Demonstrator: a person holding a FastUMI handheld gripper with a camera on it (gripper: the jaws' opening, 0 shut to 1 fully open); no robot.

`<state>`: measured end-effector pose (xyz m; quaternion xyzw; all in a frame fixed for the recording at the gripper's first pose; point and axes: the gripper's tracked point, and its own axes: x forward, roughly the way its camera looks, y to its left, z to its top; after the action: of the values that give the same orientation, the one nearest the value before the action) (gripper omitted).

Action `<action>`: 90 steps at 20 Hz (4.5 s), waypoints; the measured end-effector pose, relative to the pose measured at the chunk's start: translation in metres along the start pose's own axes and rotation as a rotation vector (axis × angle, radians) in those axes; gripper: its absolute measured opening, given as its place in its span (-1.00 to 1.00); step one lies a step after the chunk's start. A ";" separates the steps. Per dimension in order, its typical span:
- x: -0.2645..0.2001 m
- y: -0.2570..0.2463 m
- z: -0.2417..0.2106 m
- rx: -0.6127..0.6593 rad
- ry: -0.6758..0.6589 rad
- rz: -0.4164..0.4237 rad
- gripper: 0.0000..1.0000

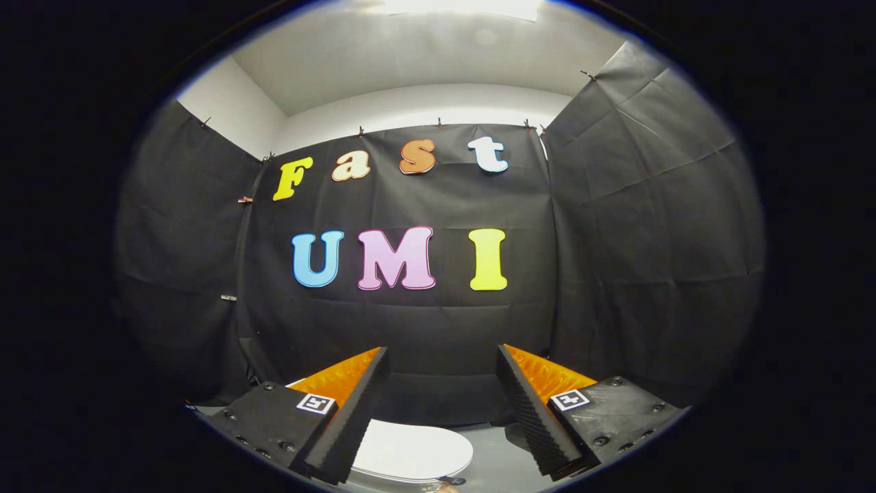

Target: Open the toilet lid.

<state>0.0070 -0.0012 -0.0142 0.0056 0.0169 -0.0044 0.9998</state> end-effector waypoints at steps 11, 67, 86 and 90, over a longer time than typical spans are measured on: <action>0.022 -0.005 -0.022 0.080 0.014 -0.023 0.97; 0.045 -0.069 -0.610 1.256 0.853 -0.277 0.33; 0.050 -0.059 -0.573 1.075 0.821 -0.261 -0.91; 0.058 -0.055 -0.536 0.914 0.807 -0.280 -0.91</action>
<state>0.0464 -0.0501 -0.5529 0.4319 0.3901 -0.1396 0.8011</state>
